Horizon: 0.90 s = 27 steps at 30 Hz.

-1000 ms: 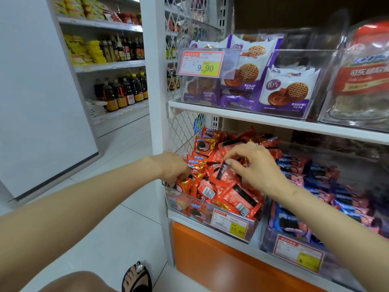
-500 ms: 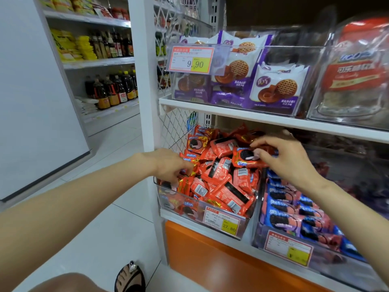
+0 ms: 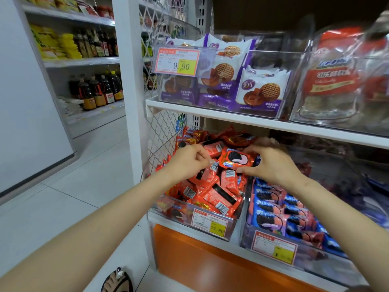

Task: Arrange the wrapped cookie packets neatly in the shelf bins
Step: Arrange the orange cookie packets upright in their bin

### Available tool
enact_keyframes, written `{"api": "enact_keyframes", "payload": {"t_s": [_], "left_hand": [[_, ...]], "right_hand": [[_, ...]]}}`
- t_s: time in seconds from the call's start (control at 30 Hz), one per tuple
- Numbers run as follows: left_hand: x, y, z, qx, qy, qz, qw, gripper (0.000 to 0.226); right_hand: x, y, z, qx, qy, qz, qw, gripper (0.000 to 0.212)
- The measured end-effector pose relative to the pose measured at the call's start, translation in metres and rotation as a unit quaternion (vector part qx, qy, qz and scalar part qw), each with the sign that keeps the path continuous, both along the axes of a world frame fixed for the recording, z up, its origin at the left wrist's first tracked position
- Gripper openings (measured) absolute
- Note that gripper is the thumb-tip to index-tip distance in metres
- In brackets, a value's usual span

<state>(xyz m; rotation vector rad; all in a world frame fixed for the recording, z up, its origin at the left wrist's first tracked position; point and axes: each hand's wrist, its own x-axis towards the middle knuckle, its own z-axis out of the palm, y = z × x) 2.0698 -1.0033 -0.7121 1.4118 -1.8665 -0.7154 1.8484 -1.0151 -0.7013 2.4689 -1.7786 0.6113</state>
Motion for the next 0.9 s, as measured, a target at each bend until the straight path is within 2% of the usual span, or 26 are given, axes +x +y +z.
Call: {"api": "enact_keyframes", "payload": {"t_s": [0.13, 0.23, 0.33, 0.4, 0.47, 0.57, 0.7, 0.9], "left_hand": [[-0.007, 0.009, 0.002, 0.073, 0.157, -0.022, 0.985, 0.03], [-0.006, 0.013, 0.006, 0.073, 0.174, -0.037, 0.981, 0.023], [0.011, 0.011, 0.014, 0.058, 0.099, -0.02, 0.993, 0.016], [0.03, 0.003, 0.027, 0.015, -0.043, 0.031, 0.998, 0.021], [0.046, -0.009, 0.042, -0.04, -0.241, 0.081, 0.966, 0.029], [0.055, -0.032, 0.051, -0.047, -0.403, 0.078, 0.911, 0.038], [0.053, -0.065, 0.043, -0.018, -0.468, 0.06, 0.881, 0.048], [0.051, -0.094, 0.027, 0.005, -0.458, 0.061, 0.887, 0.05]], "right_hand": [[0.005, 0.006, -0.002, -0.064, -0.065, 0.096, 0.991, 0.053], [0.02, 0.014, -0.003, -0.052, -0.087, 0.153, 0.983, 0.054], [0.028, 0.014, -0.006, -0.068, -0.061, 0.177, 0.98, 0.053], [0.027, 0.012, -0.004, -0.075, -0.083, 0.162, 0.98, 0.046], [0.023, 0.009, -0.003, -0.076, -0.112, 0.139, 0.981, 0.036], [0.017, 0.006, -0.005, -0.066, -0.114, 0.113, 0.985, 0.026], [0.013, 0.004, -0.009, -0.055, -0.11, 0.114, 0.986, 0.023], [0.016, 0.001, -0.011, -0.065, -0.121, 0.134, 0.981, 0.019]]}}
